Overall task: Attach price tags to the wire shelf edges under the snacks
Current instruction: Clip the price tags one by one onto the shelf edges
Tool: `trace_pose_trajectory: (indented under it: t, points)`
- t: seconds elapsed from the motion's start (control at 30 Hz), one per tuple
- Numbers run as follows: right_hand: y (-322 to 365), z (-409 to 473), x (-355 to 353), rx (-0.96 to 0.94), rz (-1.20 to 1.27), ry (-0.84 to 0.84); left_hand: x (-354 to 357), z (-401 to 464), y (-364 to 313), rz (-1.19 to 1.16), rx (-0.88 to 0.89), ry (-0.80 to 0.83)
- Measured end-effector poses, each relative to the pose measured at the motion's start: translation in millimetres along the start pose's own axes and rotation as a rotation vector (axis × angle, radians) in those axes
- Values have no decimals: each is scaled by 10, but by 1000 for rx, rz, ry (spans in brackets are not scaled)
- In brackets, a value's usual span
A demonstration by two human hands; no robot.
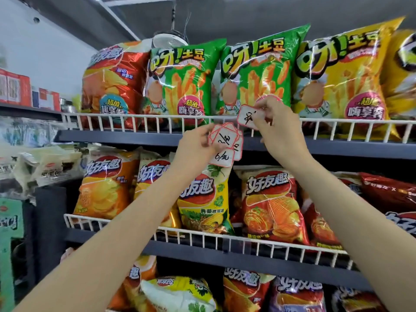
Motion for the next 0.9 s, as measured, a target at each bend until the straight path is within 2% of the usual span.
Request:
trace_pose_trajectory:
  t: [0.33,0.53,0.73,0.9]
  points:
    - [45,302,7,-40,-63,-46,-2,33,40,-23,11,66]
    - [71,371,136,-51,-6,-30,-132,11,85,-55,-2,152]
    - [207,440,203,-122,-72,29,-210,11,116,-5,-55,282]
    - [242,462,239,-164,-147,48,-223,0,97,27,-67,322]
Point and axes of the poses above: each hand's wrist, its own z-axis towards the middle knuckle, its own x-axis out of the palm, y = z × x, the point moved 7 cm from there along z, towards the middle knuckle
